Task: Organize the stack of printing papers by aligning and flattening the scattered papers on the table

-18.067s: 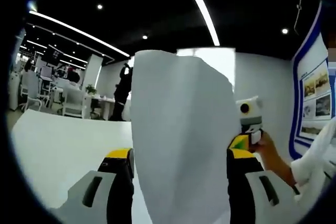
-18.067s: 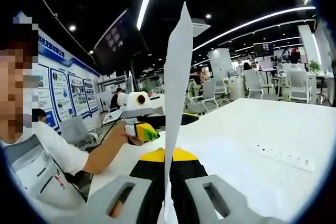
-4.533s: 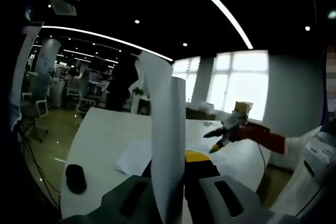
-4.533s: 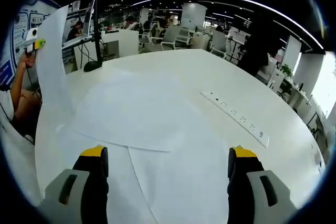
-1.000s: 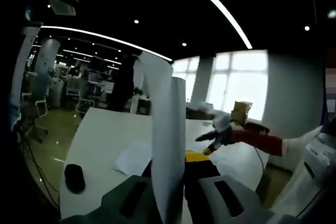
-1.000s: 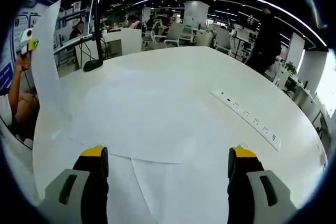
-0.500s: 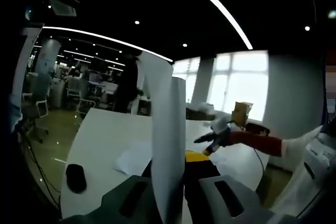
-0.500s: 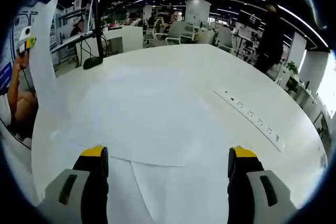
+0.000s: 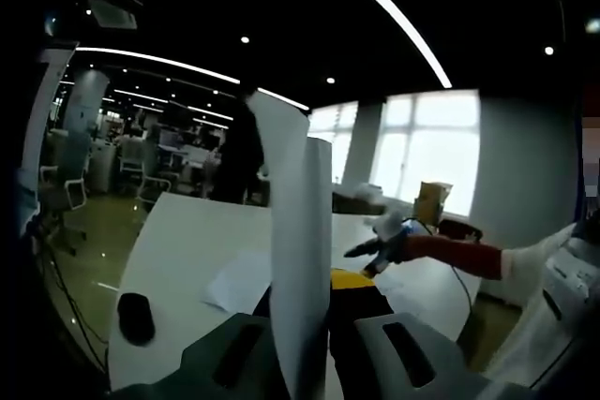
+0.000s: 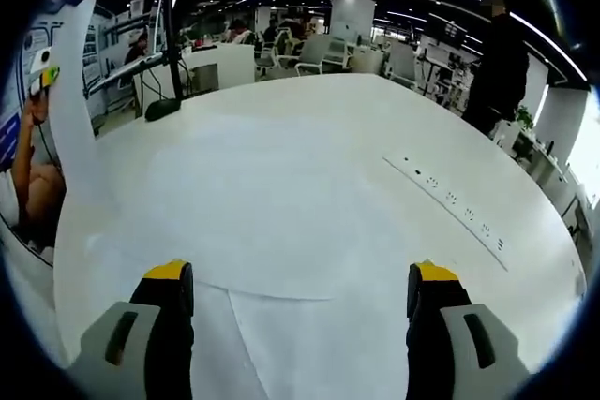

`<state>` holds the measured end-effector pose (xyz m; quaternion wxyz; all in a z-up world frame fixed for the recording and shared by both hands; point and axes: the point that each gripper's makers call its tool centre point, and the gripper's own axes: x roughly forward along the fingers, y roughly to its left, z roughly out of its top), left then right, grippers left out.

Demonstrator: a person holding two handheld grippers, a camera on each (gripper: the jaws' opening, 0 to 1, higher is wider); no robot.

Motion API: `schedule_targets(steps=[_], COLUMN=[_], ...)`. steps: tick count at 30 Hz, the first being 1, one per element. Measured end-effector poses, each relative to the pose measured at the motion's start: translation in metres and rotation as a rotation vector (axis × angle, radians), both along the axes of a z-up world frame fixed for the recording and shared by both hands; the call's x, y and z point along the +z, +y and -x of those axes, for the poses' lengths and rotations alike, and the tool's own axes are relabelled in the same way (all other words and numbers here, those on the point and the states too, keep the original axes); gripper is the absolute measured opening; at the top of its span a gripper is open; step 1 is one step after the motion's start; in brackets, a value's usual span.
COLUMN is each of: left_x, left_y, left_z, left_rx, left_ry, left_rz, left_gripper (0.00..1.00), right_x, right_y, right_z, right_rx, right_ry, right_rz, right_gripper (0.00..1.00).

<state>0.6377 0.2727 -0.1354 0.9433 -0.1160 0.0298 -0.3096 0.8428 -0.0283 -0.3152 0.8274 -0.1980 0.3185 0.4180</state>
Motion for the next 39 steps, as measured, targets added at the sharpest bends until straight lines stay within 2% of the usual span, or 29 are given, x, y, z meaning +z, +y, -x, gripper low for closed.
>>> schedule_targets(steps=[39], left_x=[-0.002], left_y=[0.006], left_z=[-0.002], left_rx=[0.009], left_ry=[0.004], left_rz=[0.002], left_gripper=[0.06], right_x=[-0.024], right_y=[0.005], right_z=[-0.012], right_rx=[-0.013], right_ry=[0.041], right_rz=[0.015], right_gripper=[0.90])
